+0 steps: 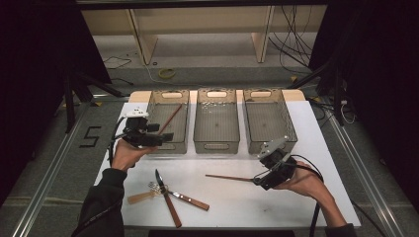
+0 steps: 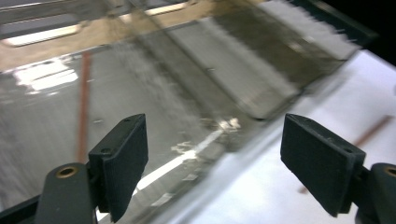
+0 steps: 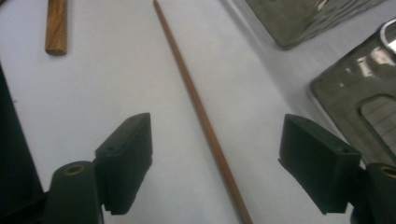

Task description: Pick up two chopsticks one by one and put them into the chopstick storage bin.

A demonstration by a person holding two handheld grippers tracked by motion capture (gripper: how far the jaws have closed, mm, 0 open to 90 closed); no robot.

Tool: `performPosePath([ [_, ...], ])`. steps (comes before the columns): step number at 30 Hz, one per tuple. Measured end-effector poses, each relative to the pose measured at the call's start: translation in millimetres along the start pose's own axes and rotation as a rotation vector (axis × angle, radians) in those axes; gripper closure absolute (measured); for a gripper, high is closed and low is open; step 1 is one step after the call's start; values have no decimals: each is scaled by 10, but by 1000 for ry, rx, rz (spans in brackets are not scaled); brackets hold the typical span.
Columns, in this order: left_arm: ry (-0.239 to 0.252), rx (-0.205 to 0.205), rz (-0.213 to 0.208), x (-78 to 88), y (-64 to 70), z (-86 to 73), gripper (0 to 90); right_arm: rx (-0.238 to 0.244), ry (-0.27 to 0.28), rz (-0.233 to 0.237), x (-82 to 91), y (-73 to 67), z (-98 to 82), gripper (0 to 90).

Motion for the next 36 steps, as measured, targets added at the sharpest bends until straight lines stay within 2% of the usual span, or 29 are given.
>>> performPosePath([
  [3, 22, -16, -13, 30, 123, -5, 223, -3, -18, 0, -20, -8, -1, 277],
  [6, 13, -53, -20, 35, 232, -37, 212, 6, -34, -15, -53, -11, 2, 276],
  [9, 22, -66, -26, 54, 299, -47, 201, 19, -53, -27, -88, 4, 1, 277],
  [12, 23, -76, -37, 68, 378, -62, 195, 34, -87, -46, -117, 36, -12, 277],
  [14, 22, -83, -41, 75, 425, -71, 194, 27, -116, -38, -133, 44, -30, 281],
  [16, 35, -88, -47, 87, 475, -72, 196, 39, -145, -37, -158, 66, -47, 303],
  [19, 26, -114, -47, 89, 545, -96, 195, 46, -201, -56, -206, 89, -83, 337],
  [25, 22, -126, -52, 90, 612, -157, 192, 73, -260, -71, -287, 156, -116, 405],
  [26, 19, -125, -52, 90, 619, -169, 192, 63, -269, -74, -296, 161, -122, 419],
  [36, 9, -138, -62, 63, 681, -249, 190, 83, -330, -78, -354, 246, -173, 554],
])
Point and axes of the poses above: each handheld gripper's, and its own axes: x roughly backward along the jaws, z roughly out of its top, y roughly to its right, the point moved 6 cm from there along -x, roughly forward along the jaws, and after that the axes turned 13 degrees about -x, right-handed, at the moved point
